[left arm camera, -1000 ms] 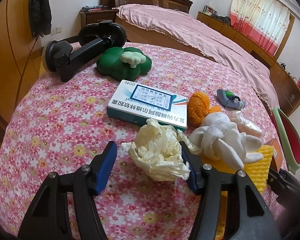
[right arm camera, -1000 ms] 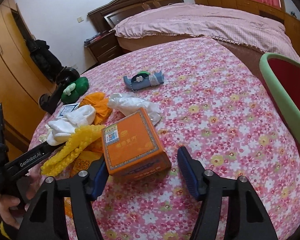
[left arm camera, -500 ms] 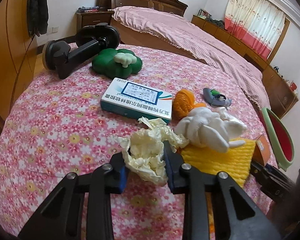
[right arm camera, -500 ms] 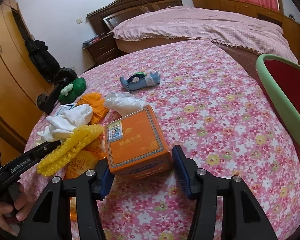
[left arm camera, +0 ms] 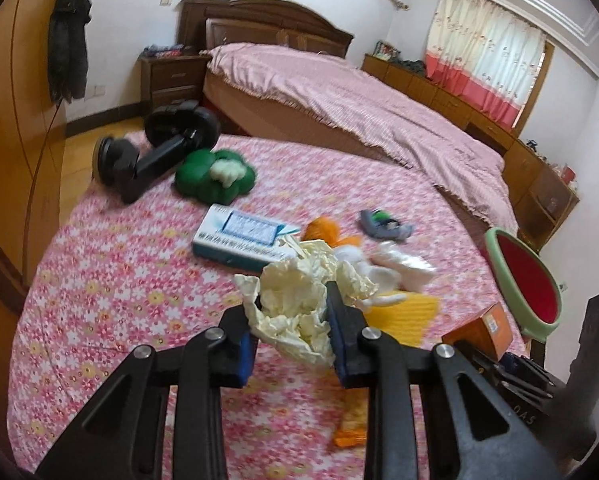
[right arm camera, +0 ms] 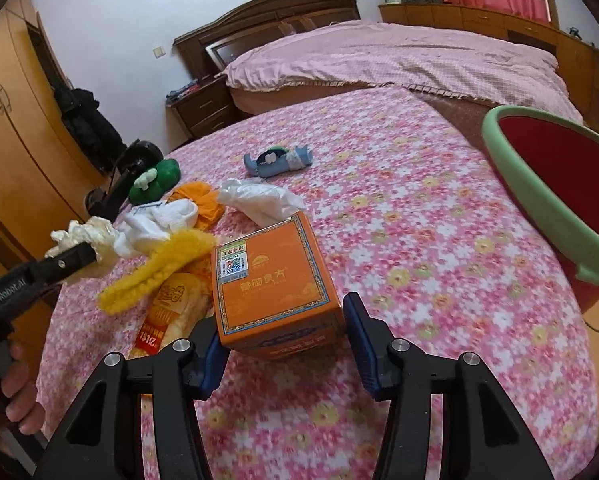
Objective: Collect trash
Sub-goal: 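Carry tissue and orange box over the red bucket and release both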
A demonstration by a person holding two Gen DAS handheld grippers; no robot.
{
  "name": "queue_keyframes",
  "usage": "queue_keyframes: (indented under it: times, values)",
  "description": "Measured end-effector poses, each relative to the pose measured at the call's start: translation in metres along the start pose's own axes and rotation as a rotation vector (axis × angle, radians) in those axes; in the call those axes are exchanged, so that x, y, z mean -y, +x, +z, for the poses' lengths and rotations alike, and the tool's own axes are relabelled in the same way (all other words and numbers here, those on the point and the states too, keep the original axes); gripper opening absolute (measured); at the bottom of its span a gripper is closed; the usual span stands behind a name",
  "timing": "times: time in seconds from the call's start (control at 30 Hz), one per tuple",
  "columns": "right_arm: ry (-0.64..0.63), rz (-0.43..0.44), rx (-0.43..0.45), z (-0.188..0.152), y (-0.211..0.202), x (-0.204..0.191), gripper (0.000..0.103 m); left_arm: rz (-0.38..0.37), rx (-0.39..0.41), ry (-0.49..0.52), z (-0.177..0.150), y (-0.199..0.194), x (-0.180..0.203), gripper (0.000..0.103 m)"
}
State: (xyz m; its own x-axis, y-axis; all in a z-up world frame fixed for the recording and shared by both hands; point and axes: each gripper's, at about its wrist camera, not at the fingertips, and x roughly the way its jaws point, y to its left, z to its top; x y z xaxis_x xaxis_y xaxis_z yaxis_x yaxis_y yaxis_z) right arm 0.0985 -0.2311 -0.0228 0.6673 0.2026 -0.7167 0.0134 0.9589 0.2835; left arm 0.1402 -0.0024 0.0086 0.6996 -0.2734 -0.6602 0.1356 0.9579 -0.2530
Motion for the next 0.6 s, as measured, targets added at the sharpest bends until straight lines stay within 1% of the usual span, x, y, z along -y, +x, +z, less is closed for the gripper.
queue_keyframes:
  times: [0.13,0.23,0.4,0.6]
  values:
    - [0.027,0.0,0.032,-0.001,-0.018,0.008,0.054,-0.029,0.024,0.038,0.002,-0.011,0.018,0.03]
    - [0.05,-0.011,0.059,-0.001,-0.032,0.016,0.054,-0.057,0.027,0.059,0.004,-0.014,0.033,0.03]
    - [0.077,-0.034,0.095,-0.001,-0.054,0.032,0.054,-0.123,-0.004,0.113,0.007,-0.012,0.063,0.03]
    - [0.128,-0.072,0.137,0.001,-0.076,0.056,0.054,-0.195,-0.024,0.199,0.005,-0.009,0.11,0.03]
